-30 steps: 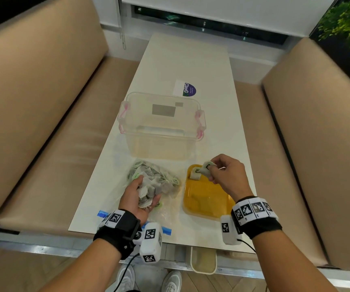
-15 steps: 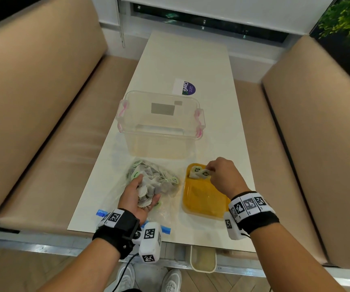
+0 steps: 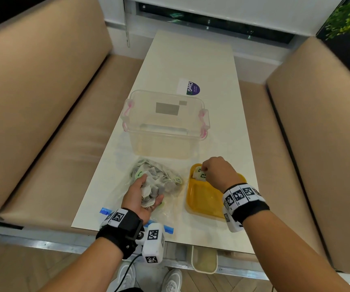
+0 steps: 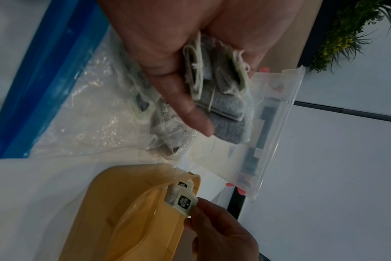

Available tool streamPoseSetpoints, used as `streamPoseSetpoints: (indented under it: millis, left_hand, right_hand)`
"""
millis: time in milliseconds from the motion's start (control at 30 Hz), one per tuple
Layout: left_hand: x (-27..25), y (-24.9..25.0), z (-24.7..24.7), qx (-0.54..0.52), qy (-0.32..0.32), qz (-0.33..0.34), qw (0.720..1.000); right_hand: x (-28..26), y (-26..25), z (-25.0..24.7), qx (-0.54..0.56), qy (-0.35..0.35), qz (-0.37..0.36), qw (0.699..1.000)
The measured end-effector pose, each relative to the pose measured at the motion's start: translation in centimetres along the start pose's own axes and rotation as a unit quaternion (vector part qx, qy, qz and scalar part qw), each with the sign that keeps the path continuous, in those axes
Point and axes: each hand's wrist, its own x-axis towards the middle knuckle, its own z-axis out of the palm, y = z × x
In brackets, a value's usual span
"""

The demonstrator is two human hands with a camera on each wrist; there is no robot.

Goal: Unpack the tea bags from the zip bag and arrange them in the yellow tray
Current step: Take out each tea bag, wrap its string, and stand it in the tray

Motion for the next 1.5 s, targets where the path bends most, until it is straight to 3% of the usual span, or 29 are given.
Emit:
streamPoseSetpoints:
  millis: [800,1033,1133,1233,1333,1500]
  left_hand:
    - [0.4,-0.2,-0.3,-0.001,0.006,-0.008,1.0]
    - [0.4,-0.2,-0.3,0.003,-0.004,-0.007,1.0]
    - [0.4,-0.2,-0.2,0.003,-0.007,-0.011,1.0]
    - [0.3,-0.1,0.0,0.004,-0.014,-0.012,1.0]
    - [0.4,-0.1,0.3,0.003,-0.015,-0.013,1.0]
    - [0.8,-0.4,0.3,-0.001,-0.025,-0.016,1.0]
  right_hand:
    - [0.7,-1.6,0.9,-0.009,-0.019,0.013,1.0]
    - [1.4,-0.6,1.9,0.019,0.02,0.023,0.999]
    - [1.2,-0.5,1.6,0.055,0.067,0.027,0.996]
    - [-0.3,-2.0,0.8,0.125,0.13,-0.06,0.982]
    - [-2.5,-4.7,0.0,0.181,0.104,-0.198,0.958]
    - [-4.8,-8.0,0.3,0.158,0.08,-0.302,0.937]
